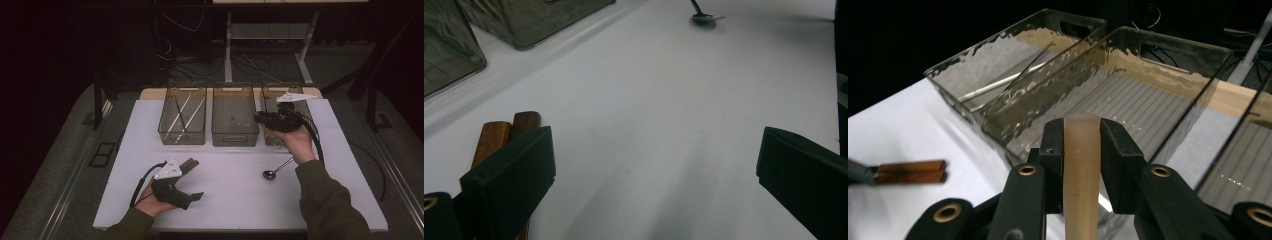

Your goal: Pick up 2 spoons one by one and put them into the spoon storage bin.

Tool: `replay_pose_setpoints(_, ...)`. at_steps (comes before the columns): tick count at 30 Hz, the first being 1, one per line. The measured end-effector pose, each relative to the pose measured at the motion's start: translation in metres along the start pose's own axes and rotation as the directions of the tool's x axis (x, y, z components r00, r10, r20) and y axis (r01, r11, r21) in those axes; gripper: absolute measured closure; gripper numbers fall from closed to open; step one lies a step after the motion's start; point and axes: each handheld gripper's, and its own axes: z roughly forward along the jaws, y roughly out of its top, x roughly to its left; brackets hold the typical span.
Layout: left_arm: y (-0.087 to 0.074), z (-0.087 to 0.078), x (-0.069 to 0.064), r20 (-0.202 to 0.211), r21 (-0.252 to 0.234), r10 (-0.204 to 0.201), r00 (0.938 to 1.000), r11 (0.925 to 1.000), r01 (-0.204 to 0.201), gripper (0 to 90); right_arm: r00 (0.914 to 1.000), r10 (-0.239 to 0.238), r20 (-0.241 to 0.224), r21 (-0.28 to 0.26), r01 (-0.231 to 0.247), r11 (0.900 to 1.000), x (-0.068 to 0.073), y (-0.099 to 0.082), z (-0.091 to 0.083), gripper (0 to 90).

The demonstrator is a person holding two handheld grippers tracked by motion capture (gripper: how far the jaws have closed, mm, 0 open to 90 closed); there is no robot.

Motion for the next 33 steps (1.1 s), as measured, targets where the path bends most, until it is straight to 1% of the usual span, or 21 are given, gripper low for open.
replay_pose_setpoints(6, 0.0, 0.0, 0.0, 0.0, 0.003, 0.003, 1.0, 1.0, -0.003, 1.1, 0.9997, -0.012, 0.019, -0.001, 0.012, 0.9999, -0.001, 0.015, 0.018, 73.5)
replay_pose_setpoints(9, 0.0, 0.0, 0.0, 0.0, 0.0, 0.0, 1.0, 1.0, 0.0, 1.1, 0.9998, 0.0, 0.018, 0.001, 0.0, 1.0, -0.002, 0.023, 0.027, 73.5)
replay_pose_setpoints(11, 0.001, -0.001, 0.0, 0.001, -0.001, -0.001, 1.0, 1.0, 0.001, 1.1, 0.9997, -0.005, 0.025, 0.0, 0.005, 1.0, -0.002, 0.026, 0.033, 73.5)
replay_pose_setpoints(13, 0.001, -0.001, -0.001, 0.002, -0.002, 0.001, 1.0, 1.0, -0.001, 1.1, 0.9994, -0.001, 0.034, 0.013, 0.001, 0.9999, -0.002, 0.03, 0.041, 73.5)
replay_pose_setpoints(16, 0.001, -0.001, -0.001, 0.003, -0.004, 0.002, 1.0, 1.0, -0.002, 1.1, 0.9992, 0.002, 0.04, 0.016, -0.002, 0.9999, -0.005, 0.032, 0.051, 73.5)
replay_pose_setpoints(21, 0.001, -0.001, 0.0, 0.002, 0.001, 0.013, 0.9999, 0.9999, -0.013, 1.1, 0.9981, 0.005, 0.062, 0.041, -0.008, 0.9991, -0.008, 0.033, 0.07, 73.4)
replay_pose_setpoints(23, 0.002, -0.002, -0.001, 0.001, -0.001, 0.016, 0.9999, 0.9999, -0.016, 1.1, 0.9981, 0.012, 0.061, 0.05, -0.015, 0.9986, -0.01, 0.033, 0.077, 73.4)
replay_pose_setpoints(26, 0.002, -0.002, -0.001, 0.002, -0.015, 0.008, 1.0, 0.9999, -0.008, 1.1, 0.9983, 0.02, 0.054, 0.048, -0.023, 0.9986, -0.012, 0.033, 0.086, 73.3)
replay_pose_setpoints(29, 0.002, -0.002, -0.001, 0.006, -0.012, 0.008, 1.0, 0.9999, -0.008, 1.1, 0.9972, 0.007, 0.075, 0.075, -0.012, 0.9971, -0.013, 0.031, 0.096, 73.2)
replay_pose_setpoints(33, 0.002, -0.003, -0.001, 0.005, -0.011, 0.018, 0.9998, 0.9998, -0.018, 1.1, 0.9969, 0.01, 0.077, 0.1, -0.017, 0.9949, -0.015, 0.025, 0.107, 73.1)
